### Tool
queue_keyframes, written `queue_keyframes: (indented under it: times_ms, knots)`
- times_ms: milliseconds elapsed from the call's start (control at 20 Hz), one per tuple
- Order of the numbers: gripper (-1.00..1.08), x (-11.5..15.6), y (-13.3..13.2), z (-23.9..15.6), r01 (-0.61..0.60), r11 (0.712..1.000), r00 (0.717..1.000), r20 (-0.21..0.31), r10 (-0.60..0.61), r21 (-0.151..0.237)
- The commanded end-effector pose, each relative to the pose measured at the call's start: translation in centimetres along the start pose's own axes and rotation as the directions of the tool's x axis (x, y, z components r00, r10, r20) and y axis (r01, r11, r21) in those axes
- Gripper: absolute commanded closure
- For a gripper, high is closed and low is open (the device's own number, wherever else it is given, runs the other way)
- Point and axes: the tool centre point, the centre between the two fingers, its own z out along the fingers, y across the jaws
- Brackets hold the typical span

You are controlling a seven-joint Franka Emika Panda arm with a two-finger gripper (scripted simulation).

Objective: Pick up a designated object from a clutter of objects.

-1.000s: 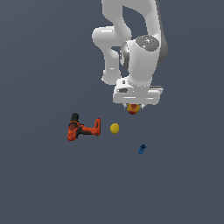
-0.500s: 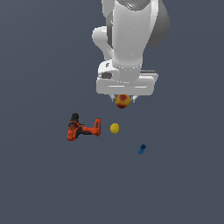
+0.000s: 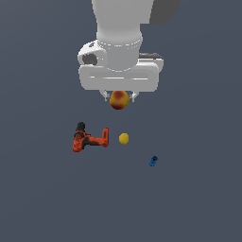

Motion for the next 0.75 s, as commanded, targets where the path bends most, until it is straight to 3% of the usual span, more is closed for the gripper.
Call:
queue_keyframes:
  times_ms: [0, 700]
  knots:
    - [1.08, 0.7, 0.8, -1.3, 0.001, 1.0, 1.0, 0.0, -0.001, 0.0]
    - [1.08, 2.3, 2.3, -3.9, 0.0, 1.0, 1.0, 0.0, 0.0, -0.002]
